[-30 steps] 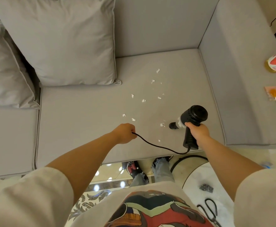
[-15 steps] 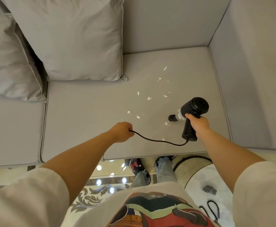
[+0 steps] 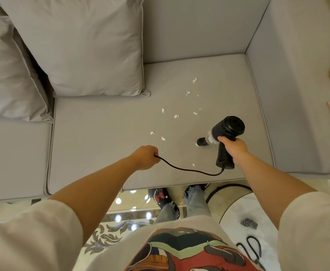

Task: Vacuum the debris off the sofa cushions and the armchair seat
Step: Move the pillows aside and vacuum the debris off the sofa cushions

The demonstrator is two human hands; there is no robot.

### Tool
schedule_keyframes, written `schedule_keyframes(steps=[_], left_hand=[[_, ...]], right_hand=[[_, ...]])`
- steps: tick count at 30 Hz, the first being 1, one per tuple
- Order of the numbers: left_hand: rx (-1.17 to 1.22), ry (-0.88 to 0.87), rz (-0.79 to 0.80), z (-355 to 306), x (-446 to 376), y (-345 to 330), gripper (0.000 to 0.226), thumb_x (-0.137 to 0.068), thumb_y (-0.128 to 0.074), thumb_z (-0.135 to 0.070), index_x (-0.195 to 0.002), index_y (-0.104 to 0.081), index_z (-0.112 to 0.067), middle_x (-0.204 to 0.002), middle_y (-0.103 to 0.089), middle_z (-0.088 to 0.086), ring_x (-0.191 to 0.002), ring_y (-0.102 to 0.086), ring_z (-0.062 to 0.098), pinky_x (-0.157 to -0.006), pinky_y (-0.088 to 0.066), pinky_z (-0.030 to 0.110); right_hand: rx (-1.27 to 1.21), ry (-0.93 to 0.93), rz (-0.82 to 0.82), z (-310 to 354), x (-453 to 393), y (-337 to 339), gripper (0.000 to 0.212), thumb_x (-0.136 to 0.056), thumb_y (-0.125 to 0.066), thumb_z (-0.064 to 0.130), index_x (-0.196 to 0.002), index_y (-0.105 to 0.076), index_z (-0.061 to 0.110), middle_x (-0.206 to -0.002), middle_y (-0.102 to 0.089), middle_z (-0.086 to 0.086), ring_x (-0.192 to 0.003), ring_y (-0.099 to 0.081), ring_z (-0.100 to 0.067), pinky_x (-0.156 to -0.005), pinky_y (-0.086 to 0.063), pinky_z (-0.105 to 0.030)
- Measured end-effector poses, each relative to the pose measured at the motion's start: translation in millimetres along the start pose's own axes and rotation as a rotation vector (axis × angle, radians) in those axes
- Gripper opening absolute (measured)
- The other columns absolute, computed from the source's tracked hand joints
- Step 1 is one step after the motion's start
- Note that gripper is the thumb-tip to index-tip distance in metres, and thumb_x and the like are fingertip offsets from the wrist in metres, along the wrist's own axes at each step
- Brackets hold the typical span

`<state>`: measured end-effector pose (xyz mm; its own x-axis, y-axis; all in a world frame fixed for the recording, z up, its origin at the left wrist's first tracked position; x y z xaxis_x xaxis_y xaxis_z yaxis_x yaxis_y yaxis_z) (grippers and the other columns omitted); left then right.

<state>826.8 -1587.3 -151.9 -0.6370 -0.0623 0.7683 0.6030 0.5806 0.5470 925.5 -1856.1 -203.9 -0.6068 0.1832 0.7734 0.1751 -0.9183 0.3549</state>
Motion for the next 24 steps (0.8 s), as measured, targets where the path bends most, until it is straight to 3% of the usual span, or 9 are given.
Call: schedule_keyframes(steps=[4,7,12,18,21,24], left_hand=[[0.009,0.005,0.003,-1,1,-2,0.028,-0.094,-0.049,-0.02,-0.11,-0.06,0.0,-0.114,-0.061,0.017,-0.085,-0.046,0.02,-0.055,-0.03,0.015],[0.001,-0.003,0.007,-2,1,-3,0.028,-0.094,-0.048,-0.02,-0.11,-0.06,0.0,-0.116,-0.061,0.018,-0.085,-0.046,0.019,-0.055,-0.032,0.019],[-0.007,-0.001,0.008,-1,4,-4,0.028,-0.094,-0.048,-0.021,-0.11,-0.06,-0.001,-0.117,-0.061,0.017,-0.086,-0.045,0.019,-0.074,-0.035,0.026],[-0.005,-0.013,0.01,0,7,-3,0.028,-0.094,-0.049,-0.021,-0.11,-0.06,-0.001,-0.11,-0.06,0.016,-0.086,-0.045,0.02,-0.058,-0.034,0.022],[-0.013,-0.031,0.012,-1,9,-4,0.027,-0.094,-0.048,-0.02,-0.108,-0.06,0.0,-0.115,-0.061,0.017,-0.086,-0.044,0.02,-0.06,-0.034,0.023],[-0.023,-0.053,0.013,0,10,-5,0.018,-0.094,-0.049,-0.02,-0.096,-0.058,-0.005,-0.1,-0.056,0.011,-0.087,-0.044,0.019,-0.059,-0.034,0.022]], right_hand=[[0.014,-0.005,0.024,-2,1,1,0.031,-0.083,-0.064,0.028,-0.102,-0.051,0.008,-0.077,-0.055,-0.008,-0.08,-0.055,-0.027,-0.073,-0.043,-0.039],[0.029,-0.003,0.028,-3,2,1,0.031,-0.083,-0.064,0.028,-0.102,-0.051,0.008,-0.078,-0.055,-0.008,-0.08,-0.056,-0.027,-0.073,-0.043,-0.039],[0.051,0.002,0.038,-6,6,-1,0.028,-0.083,-0.063,0.027,-0.1,-0.051,0.008,-0.077,-0.055,-0.009,-0.08,-0.056,-0.027,-0.073,-0.043,-0.039],[0.07,0.002,0.041,-13,13,-1,0.027,-0.084,-0.062,0.027,-0.1,-0.049,0.008,-0.077,-0.054,-0.009,-0.075,-0.054,-0.024,-0.073,-0.042,-0.038],[0.064,-0.024,0.031,-18,18,1,0.03,-0.084,-0.063,0.027,-0.101,-0.05,0.007,-0.077,-0.054,-0.01,-0.081,-0.055,-0.028,-0.074,-0.044,-0.039],[0.039,-0.055,0.024,-25,23,4,0.032,-0.082,-0.064,0.027,-0.101,-0.05,0.005,-0.077,-0.054,-0.011,-0.082,-0.055,-0.03,-0.074,-0.045,-0.04]])
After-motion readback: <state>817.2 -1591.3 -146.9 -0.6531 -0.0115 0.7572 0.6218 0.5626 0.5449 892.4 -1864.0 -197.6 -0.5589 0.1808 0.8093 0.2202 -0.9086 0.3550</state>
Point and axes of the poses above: each hand's wrist, its own x-axis away from the middle knuckle, its own y-axis out of the back of the hand, z = x × y, the point moved 7 cm from there along -x, towards the middle knuckle
